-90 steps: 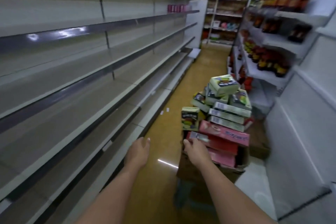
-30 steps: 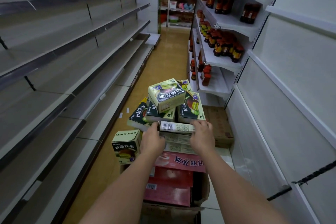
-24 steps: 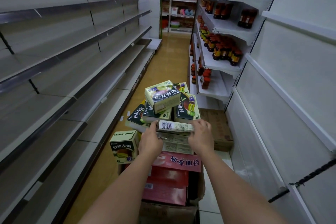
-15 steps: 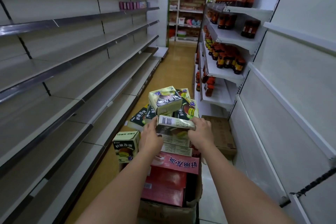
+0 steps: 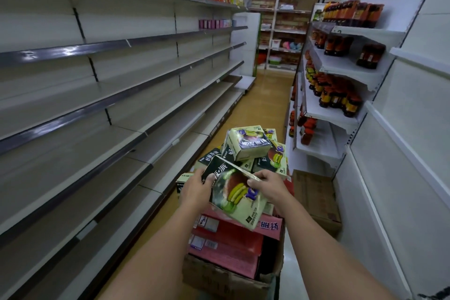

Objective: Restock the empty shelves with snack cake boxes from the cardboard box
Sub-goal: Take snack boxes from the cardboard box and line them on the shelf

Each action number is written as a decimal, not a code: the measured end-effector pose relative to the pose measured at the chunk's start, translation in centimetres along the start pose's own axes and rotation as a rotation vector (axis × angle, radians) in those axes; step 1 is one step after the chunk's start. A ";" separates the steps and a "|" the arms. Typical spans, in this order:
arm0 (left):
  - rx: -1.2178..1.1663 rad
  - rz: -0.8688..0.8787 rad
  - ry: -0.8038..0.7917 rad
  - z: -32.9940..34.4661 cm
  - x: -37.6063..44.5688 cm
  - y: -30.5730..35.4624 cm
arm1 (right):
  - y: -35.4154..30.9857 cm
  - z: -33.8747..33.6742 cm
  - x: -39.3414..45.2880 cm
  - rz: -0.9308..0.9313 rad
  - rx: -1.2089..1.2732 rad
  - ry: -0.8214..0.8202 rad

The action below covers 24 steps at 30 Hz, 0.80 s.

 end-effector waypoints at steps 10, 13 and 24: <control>-1.163 -0.523 0.221 -5.7 -4.3 -6.7 | 0.7 9.6 -1.1 0.250 0.346 -0.203; -1.330 -0.539 0.147 -6.8 -5.6 -8.3 | 0.5 14.2 -1.9 0.384 0.456 -0.295; -1.268 -0.538 0.112 -14.3 -12.3 -15.9 | -1.9 30.4 -10.1 0.390 0.296 -0.960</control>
Point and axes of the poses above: each hand's wrist, its own x-axis towards the middle knuckle, its own z-axis out of the palm, y = z × x, the point moved 6 cm from there along x, towards the middle knuckle, and after that the axes turned 10 degrees about x, right-handed, at the moved point
